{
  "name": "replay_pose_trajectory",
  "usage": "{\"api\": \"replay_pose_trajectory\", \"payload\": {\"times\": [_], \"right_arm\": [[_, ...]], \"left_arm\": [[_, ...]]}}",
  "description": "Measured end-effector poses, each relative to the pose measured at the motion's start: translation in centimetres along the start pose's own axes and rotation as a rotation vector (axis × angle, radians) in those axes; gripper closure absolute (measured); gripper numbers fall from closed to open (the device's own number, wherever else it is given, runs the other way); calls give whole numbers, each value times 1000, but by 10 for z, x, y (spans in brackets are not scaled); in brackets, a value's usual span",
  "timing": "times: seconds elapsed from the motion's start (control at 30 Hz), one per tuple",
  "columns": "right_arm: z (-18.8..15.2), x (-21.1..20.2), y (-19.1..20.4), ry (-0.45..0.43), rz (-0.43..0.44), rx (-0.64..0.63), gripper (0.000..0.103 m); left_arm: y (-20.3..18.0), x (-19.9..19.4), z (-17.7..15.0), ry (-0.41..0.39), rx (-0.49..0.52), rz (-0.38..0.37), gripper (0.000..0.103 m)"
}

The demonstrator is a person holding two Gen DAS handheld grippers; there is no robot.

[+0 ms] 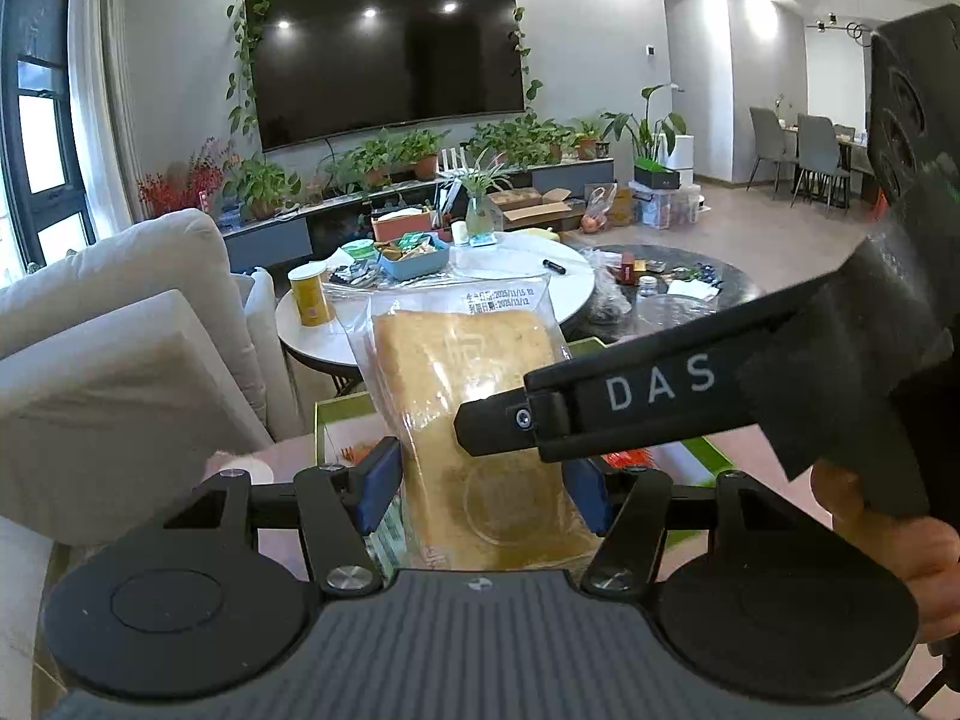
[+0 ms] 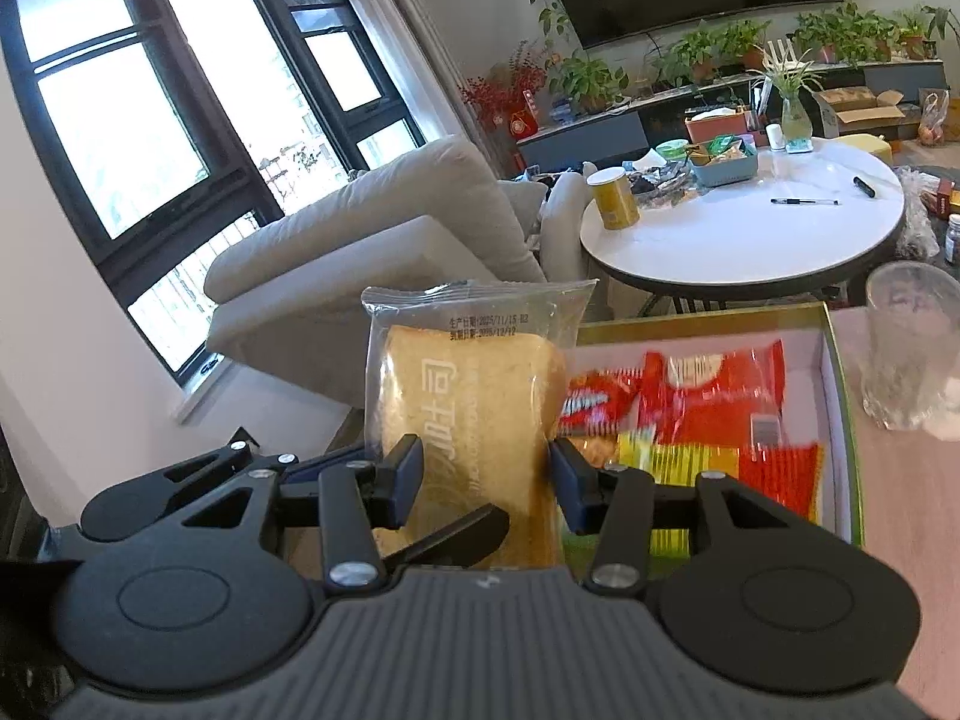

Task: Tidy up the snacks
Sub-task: 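Lift the bread loaf with the right gripper and carry it to the box, then lower the bread loaf into the green box and open the right gripper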

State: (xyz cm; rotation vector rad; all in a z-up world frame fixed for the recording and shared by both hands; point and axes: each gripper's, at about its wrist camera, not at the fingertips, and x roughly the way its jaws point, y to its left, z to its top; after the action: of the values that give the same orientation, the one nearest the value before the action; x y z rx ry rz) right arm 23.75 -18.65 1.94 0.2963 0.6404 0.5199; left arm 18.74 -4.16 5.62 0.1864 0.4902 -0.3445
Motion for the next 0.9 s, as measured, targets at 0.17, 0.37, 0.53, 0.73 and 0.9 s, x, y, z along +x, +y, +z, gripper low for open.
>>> {"api": "replay_pose_trajectory", "payload": {"times": [0.17,0.37,0.53,0.73,0.9], "right_arm": [[17,26,-20,12,-3,23,77],[24,55,-42,46,-18,60,77],[27,78,-53,68,-31,72,77],[22,80,-73,40,-154,69,76],[11,46,-76,14,-158,76,76]], "left_arm": [[10,43,11,37,2,0,47],[19,88,10,77,4,1,47],[29,118,4,88,-10,18,46],[47,123,-11,104,-74,98,45],[46,99,-14,69,-87,125,36]]}}
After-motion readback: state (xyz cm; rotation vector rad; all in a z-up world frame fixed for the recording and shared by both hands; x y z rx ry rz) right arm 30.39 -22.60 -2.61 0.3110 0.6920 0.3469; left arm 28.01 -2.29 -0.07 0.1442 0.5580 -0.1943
